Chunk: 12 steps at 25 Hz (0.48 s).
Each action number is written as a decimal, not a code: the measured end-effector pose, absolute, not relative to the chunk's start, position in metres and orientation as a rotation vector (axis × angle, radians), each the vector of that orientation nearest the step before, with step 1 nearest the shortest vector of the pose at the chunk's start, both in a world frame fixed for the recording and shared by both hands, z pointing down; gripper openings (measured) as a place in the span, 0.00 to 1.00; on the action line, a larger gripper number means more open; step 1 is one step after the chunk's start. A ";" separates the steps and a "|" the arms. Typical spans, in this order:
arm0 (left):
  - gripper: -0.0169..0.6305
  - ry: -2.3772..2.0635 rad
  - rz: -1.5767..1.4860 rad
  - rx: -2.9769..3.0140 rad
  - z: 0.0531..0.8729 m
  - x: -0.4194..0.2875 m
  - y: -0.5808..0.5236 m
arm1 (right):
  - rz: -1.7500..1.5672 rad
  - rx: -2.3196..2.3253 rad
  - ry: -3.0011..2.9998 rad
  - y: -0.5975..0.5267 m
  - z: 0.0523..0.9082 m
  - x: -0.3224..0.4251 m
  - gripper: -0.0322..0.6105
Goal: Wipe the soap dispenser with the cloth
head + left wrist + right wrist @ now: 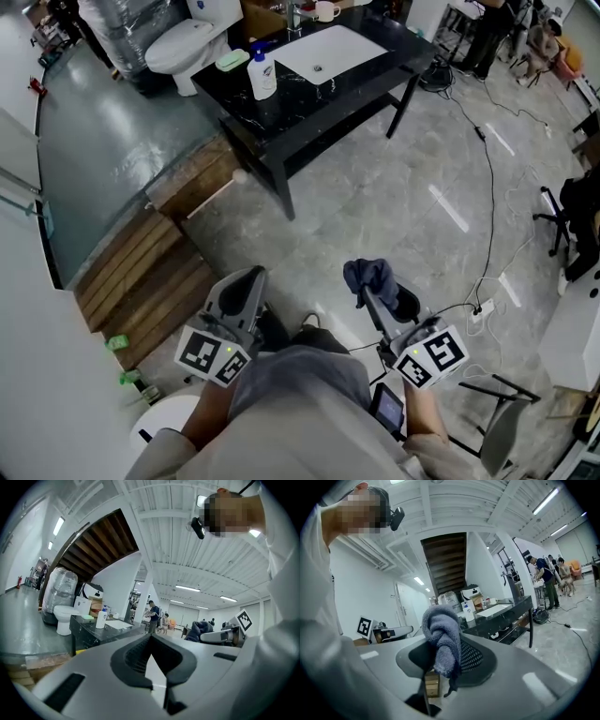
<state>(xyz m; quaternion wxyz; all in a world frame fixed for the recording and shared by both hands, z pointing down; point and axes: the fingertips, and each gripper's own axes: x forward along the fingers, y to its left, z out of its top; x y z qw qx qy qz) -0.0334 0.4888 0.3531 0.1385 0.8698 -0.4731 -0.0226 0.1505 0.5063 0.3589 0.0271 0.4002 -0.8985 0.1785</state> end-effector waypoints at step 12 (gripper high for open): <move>0.04 -1.402 -0.057 2.541 0.341 -0.033 0.469 | 0.476 1.128 -2.846 0.478 0.348 0.123 0.22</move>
